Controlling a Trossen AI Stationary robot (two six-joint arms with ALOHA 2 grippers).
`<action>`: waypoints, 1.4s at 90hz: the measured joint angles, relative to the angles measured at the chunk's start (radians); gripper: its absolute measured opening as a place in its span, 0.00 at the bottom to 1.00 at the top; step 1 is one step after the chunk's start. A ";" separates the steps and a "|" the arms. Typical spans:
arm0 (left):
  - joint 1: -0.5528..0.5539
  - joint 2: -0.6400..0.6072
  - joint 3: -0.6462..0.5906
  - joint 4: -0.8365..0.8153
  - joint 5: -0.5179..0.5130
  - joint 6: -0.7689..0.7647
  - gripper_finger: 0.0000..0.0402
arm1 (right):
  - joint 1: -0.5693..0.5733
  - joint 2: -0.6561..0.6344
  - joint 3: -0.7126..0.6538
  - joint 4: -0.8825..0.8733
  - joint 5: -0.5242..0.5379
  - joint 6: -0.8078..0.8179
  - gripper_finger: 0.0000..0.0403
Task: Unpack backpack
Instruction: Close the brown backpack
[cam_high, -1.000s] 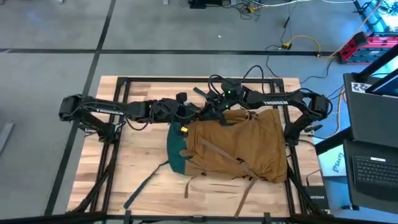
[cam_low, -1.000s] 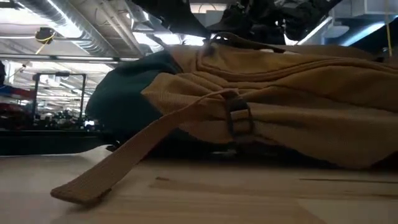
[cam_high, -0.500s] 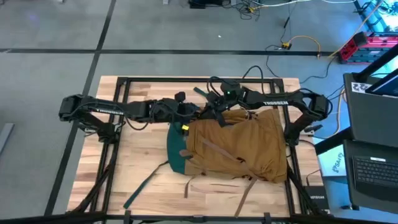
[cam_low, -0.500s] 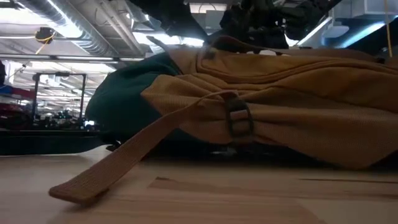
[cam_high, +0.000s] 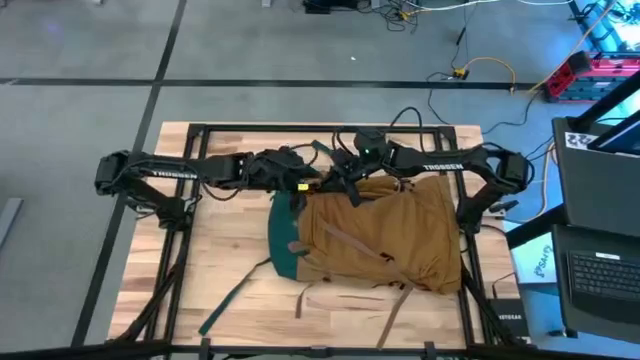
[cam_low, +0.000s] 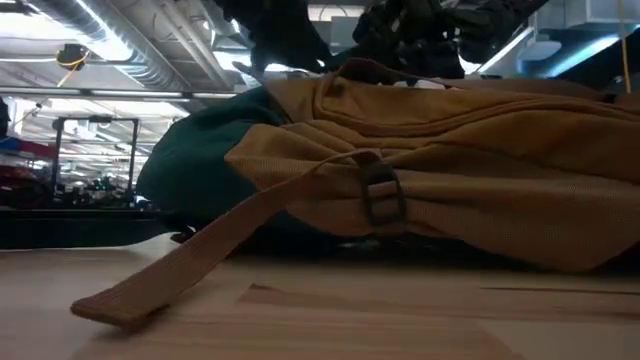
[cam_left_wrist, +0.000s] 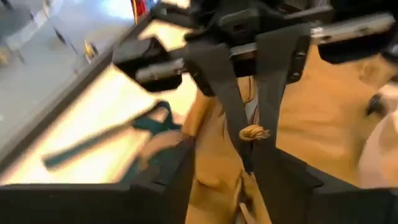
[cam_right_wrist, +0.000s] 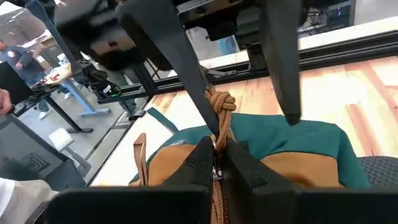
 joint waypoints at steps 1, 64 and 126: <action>-0.002 0.000 0.000 -0.003 0.005 -0.016 0.36 | 0.000 0.000 0.000 0.000 0.002 -0.001 0.00; -0.082 0.089 0.002 -0.051 -0.210 -0.395 0.53 | -0.002 0.002 -0.001 -0.003 0.006 -0.038 0.00; -0.024 0.208 0.007 -0.010 -0.059 -0.342 0.06 | -0.011 0.002 -0.001 -0.034 0.042 -0.072 0.00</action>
